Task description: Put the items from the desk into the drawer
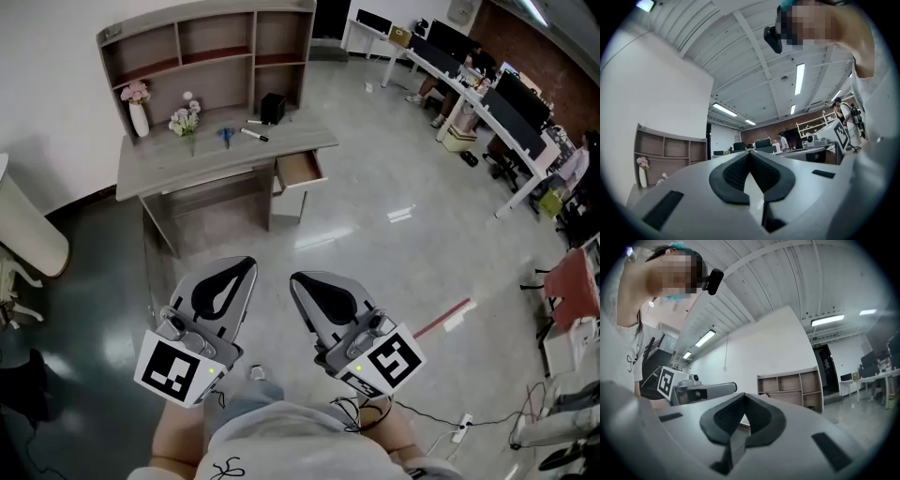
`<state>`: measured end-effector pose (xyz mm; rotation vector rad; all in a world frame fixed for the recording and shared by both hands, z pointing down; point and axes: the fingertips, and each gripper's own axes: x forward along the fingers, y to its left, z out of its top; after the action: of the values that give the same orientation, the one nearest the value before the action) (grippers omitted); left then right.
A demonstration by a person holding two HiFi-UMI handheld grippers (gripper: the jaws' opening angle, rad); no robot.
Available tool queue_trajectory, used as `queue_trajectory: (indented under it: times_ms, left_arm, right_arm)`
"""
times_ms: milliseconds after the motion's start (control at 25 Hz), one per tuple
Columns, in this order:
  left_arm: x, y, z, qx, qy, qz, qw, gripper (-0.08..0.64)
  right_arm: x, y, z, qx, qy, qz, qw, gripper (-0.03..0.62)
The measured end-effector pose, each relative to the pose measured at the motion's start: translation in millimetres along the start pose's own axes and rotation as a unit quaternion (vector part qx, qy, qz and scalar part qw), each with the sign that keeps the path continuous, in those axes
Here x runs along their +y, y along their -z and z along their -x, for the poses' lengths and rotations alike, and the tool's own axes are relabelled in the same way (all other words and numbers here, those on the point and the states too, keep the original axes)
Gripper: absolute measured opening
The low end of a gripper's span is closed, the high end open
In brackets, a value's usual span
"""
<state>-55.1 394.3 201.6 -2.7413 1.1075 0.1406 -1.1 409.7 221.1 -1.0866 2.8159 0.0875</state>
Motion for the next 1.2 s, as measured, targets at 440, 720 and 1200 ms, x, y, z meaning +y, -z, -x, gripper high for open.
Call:
queue_trajectory:
  times_ms: [440, 720, 1200]
  left_arm:
    - [78, 32, -32, 0.004, 0.025, 0.021, 0.9995, 0.011]
    - [124, 58, -81, 0.011, 0.011, 0.015, 0.9998, 0.011]
    - [207, 70, -213, 0.015, -0.025, 0.014, 0.9995, 0.011]
  right_arm:
    - [-42, 19, -77, 0.014, 0.024, -0.002, 1.000, 0.007]
    - [-98, 38, -121, 0.015, 0.007, -0.005, 1.000, 0.008]
    - [-232, 31, -206, 0.012, -0.046, 0.001, 0.999, 0.008]
